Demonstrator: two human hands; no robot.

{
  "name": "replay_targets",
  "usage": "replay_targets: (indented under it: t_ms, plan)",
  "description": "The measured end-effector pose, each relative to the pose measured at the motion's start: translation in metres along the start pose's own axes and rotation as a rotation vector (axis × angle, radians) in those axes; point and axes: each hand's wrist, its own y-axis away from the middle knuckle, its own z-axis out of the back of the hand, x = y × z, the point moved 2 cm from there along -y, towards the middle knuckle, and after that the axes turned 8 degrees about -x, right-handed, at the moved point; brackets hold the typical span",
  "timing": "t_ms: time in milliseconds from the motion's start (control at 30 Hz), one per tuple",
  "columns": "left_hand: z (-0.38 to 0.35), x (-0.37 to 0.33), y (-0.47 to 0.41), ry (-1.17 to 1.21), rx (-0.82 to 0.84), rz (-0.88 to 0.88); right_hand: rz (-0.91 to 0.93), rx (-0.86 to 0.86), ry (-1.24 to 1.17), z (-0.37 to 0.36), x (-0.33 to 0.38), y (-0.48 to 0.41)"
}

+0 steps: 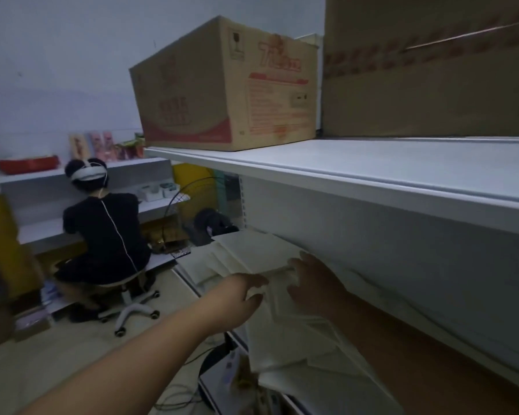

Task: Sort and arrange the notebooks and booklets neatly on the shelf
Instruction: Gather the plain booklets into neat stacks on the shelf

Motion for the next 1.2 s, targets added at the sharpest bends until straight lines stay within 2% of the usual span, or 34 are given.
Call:
replay_targets:
  t_ms: [100, 233, 300, 400, 533, 600, 667, 733, 833, 900, 1000, 1067, 1200]
  plan:
    - [0.001, 0.034, -0.021, 0.150, -0.063, 0.104, 0.062, 0.036, 0.052, -0.020, 0.015, -0.019]
    - [-0.005, 0.068, -0.058, 0.890, -0.078, 0.500, 0.029, -0.031, 0.064, -0.036, 0.025, -0.042]
    - [-0.015, 0.080, -0.068, 1.108, -0.041, 0.600, 0.030, -0.117, 0.158, -0.040, 0.029, -0.048]
    - [-0.025, 0.102, -0.080, 1.330, 0.016, 0.612, -0.028, -0.205, 0.261, -0.044, 0.041, -0.052]
    - [-0.024, 0.120, -0.100, 1.641, 0.209, 0.604, -0.123, -0.310, 0.235, -0.045, 0.054, -0.048]
    - [-0.024, 0.125, -0.107, 1.758, 0.280, 0.597, -0.082, -0.388, 0.198, -0.043, 0.072, -0.041]
    - [-0.028, 0.125, -0.110, 1.841, 0.278, 0.601, -0.015, -0.403, 0.136, -0.049, 0.084, -0.033]
    - [-0.031, 0.126, -0.111, 1.878, 0.247, 0.604, -0.056, -0.395, 0.126, -0.057, 0.086, -0.019]
    - [-0.031, 0.123, -0.116, 1.827, 0.213, 0.547, -0.348, -0.387, 0.178, -0.051, 0.070, 0.008]
    - [-0.031, 0.118, -0.120, 1.797, 0.217, 0.509, -0.622, -0.313, 0.105, -0.037, 0.053, 0.027]
    - [-0.039, 0.107, -0.123, 1.763, 0.278, 0.523, -0.854, -0.289, 0.011, -0.025, 0.030, 0.045]
    - [-0.045, 0.102, -0.122, 1.707, 0.306, 0.520, -0.901, -0.232, 0.067, -0.021, 0.022, 0.050]
    - [-0.051, 0.101, -0.118, 1.624, 0.351, 0.491, -0.860, -0.208, 0.265, -0.015, 0.018, 0.048]
